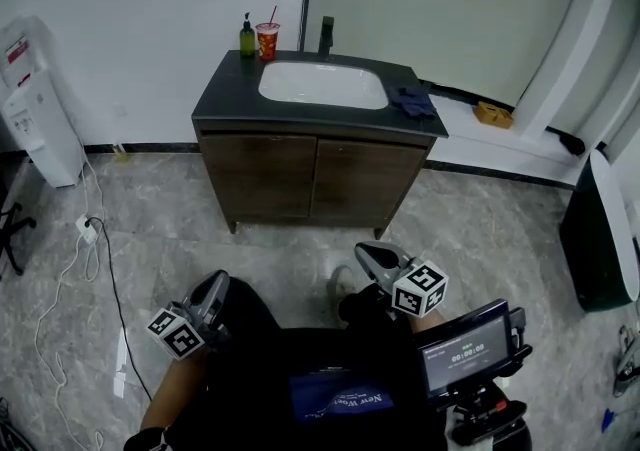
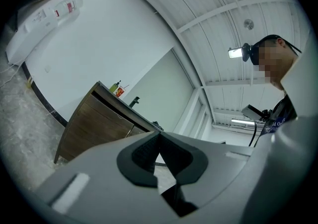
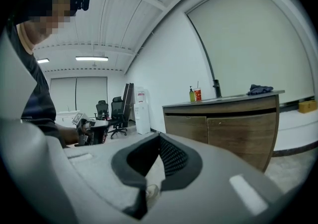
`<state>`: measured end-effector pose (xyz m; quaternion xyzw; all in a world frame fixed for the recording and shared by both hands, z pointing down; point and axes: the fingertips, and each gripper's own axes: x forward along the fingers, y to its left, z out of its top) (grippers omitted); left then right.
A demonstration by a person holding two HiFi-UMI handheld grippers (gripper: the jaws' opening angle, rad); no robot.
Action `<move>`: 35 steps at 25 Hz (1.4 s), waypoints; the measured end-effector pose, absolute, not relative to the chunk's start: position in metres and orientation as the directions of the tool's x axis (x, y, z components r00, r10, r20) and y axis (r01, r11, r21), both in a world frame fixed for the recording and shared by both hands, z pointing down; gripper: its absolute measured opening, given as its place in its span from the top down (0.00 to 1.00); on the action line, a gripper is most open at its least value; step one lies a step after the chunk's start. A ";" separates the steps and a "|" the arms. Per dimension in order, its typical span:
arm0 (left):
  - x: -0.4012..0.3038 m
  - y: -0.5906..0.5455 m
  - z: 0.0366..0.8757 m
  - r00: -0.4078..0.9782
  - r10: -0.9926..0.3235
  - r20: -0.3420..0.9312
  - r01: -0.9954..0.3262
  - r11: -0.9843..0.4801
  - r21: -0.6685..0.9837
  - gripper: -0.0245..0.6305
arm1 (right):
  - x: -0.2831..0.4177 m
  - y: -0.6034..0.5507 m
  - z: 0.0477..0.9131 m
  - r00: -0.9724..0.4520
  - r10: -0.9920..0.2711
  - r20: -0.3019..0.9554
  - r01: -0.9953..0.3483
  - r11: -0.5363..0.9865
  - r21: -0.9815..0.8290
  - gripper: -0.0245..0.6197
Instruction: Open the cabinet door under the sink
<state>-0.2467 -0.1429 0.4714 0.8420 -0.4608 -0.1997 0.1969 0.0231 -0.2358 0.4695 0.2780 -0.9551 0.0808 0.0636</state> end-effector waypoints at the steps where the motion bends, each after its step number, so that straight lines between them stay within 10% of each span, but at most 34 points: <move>1: -0.245 -0.147 0.473 0.497 -0.854 -0.154 -0.696 -0.498 0.517 0.95 | 0.022 -0.238 0.471 -0.839 -0.519 0.165 -0.539 0.833 -0.123 0.96; 35: -0.194 -0.240 0.478 0.588 -0.805 -0.084 -0.670 -0.543 0.506 0.95 | 0.079 -0.311 0.495 -0.793 -0.593 0.142 -0.609 0.773 -0.177 0.96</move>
